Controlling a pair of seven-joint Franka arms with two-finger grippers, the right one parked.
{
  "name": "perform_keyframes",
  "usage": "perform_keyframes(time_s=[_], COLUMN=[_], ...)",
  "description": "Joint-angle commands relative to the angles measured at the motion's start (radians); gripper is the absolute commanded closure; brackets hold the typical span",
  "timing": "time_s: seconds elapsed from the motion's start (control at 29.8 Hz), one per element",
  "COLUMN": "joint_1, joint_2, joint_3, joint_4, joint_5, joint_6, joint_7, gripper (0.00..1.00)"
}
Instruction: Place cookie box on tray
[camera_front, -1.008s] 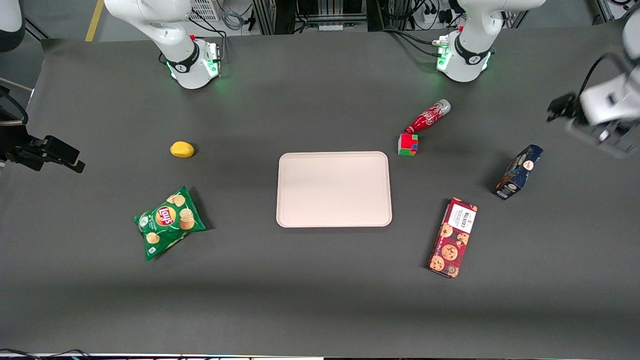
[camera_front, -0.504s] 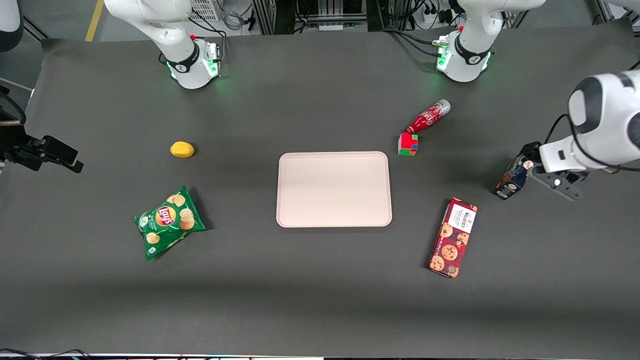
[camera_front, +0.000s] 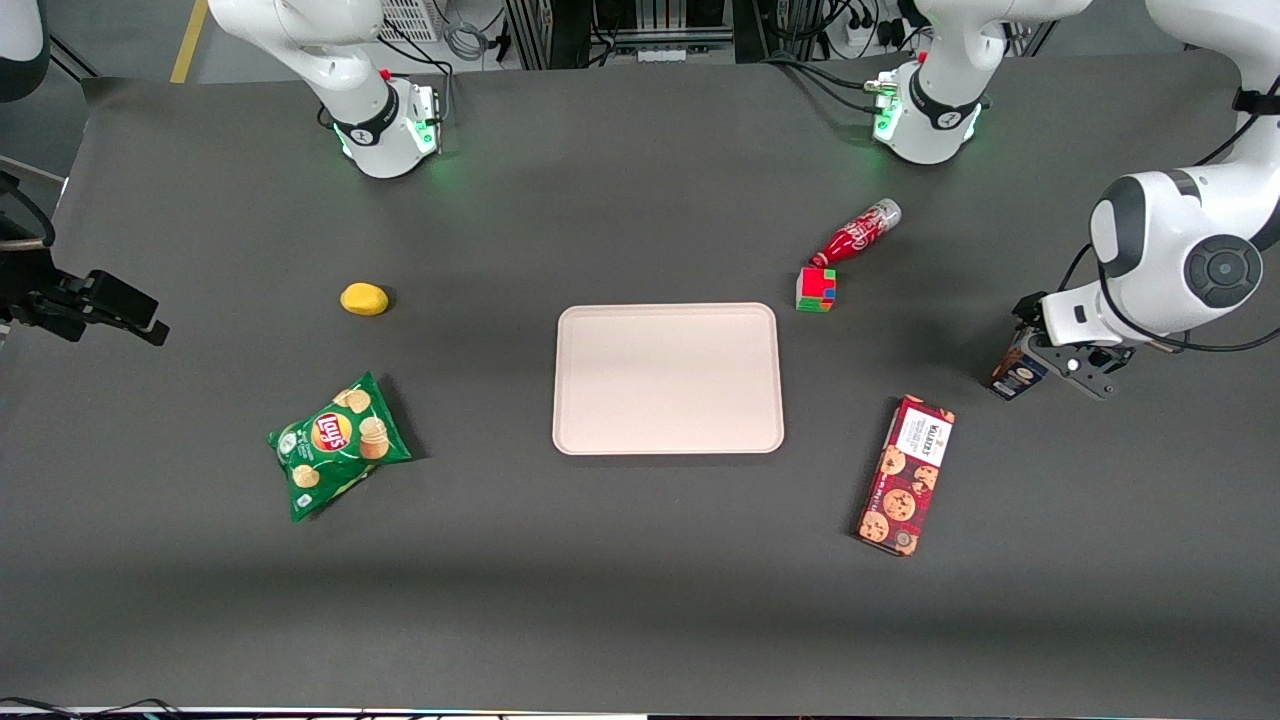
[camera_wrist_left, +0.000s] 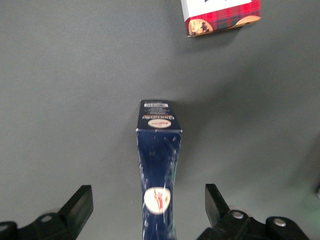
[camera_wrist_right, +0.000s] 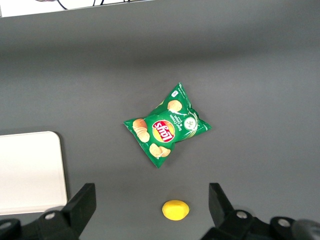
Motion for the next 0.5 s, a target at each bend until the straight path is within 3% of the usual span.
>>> perform_keyframes(time_s=[0.0,0.17,0.24,0.34,0.4,0.47], joint_1=[0.011,0.014,0.014,0.013,0.013,0.013], joint_2=[0.007,0.022,0.03,0.03,0.031,0.031], joint_3=[0.026,0.029,0.029,0.029,0.029,0.029], joint_4=[-0.059,-0.103,-0.106,-0.108,-0.108,-0.106], joint_5=[-0.012,-0.012,-0.014,-0.05,-0.064,-0.067], joint_6=[0.103,0.185,0.195,0.194,0.194,0.194], joint_7=[0.067,0.067,0.067,0.067,0.067,0.065], gripper=[0.0,0.0,0.04,0.29,0.53,0.65])
